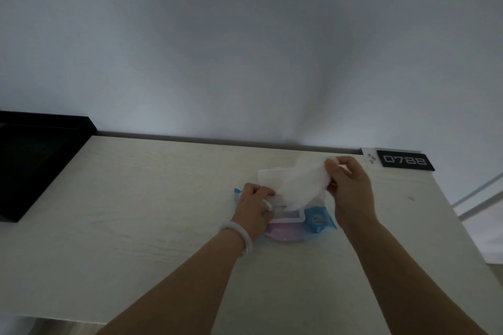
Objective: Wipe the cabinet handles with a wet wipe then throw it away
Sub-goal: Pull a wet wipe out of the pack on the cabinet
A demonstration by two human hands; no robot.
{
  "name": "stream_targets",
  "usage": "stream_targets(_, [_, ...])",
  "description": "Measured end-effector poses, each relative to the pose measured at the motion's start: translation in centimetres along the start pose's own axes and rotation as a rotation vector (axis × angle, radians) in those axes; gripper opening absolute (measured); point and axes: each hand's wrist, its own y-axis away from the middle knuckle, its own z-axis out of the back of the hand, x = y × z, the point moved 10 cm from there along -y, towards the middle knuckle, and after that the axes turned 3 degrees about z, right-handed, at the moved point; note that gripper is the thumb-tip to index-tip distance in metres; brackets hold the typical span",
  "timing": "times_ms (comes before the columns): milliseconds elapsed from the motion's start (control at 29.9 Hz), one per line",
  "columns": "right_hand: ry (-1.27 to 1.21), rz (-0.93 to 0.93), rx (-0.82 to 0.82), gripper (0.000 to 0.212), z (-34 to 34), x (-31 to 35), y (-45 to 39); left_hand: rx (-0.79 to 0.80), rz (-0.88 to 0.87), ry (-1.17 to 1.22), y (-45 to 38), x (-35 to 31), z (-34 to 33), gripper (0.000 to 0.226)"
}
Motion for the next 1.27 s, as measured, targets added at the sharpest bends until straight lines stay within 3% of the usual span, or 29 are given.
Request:
stream_targets(201, [0.24,0.129,-0.187,0.02,4.7,4.1,-0.7,-0.094,0.124,0.116,0.6,0.1,0.8,0.045])
stream_targets(368, [0.349,-0.046,-0.103,0.03,4.2,0.4,-0.1,0.123,-0.151,-0.371,2.0,-1.5,-2.3,0.064])
stream_targets(468, [0.262,-0.228,-0.07,0.027,3.8,-3.3,0.8,0.216,-0.19,-0.495,1.9,-2.0,-2.7,0.043])
stream_targets(535, [0.22,-0.266,-0.09,0.025,4.1,-4.2,1.1,0.128,-0.298,-0.387,1.7,-4.7,-0.8,0.028])
stream_targets(602, [0.167,-0.269,-0.116,0.023,4.5,-4.3,1.2,-0.102,-0.401,-0.255,1.8,-7.3,2.4,0.019])
stream_targets(669, [0.156,-0.247,-0.138,0.018,4.9,-4.3,1.1,-0.254,-0.442,-0.26,1.9,-8.7,4.2,0.03])
stream_targets(702, [0.164,-0.231,-0.142,0.015,5.0,-3.9,1.1,-0.236,-0.405,-0.301,1.6,-8.8,4.1,0.038])
stream_targets(769, [0.172,-0.173,-0.149,0.014,4.9,-2.9,0.7,-0.056,-0.292,-0.423,0.4,-7.7,2.3,0.045])
stream_targets(836, [0.214,-0.075,-0.167,0.014,4.7,-1.1,0.4,0.133,-0.224,-0.444,0.1,-6.3,0.3,0.038])
stream_targets(903, [0.303,0.072,-0.167,0.015,4.0,1.1,0.3,0.214,-0.186,-0.388,0.4,-5.2,-0.8,0.032])
stream_targets(1003, [0.57,0.233,0.005,0.015,0.5,2.1,0.8,0.198,-0.13,-0.311,0.5,-3.2,-1.3,0.027])
stream_targets(1137, [0.968,0.151,0.406,0.014,-4.1,-5.0,1.6,0.055,0.009,-0.17,0.5,-0.7,-0.5,0.013])
stream_targets(1270, [1.023,0.153,0.411,0.029,-4.8,-7.0,1.0,0.062,0.033,-0.15,0.2,0.1,-0.9,0.023])
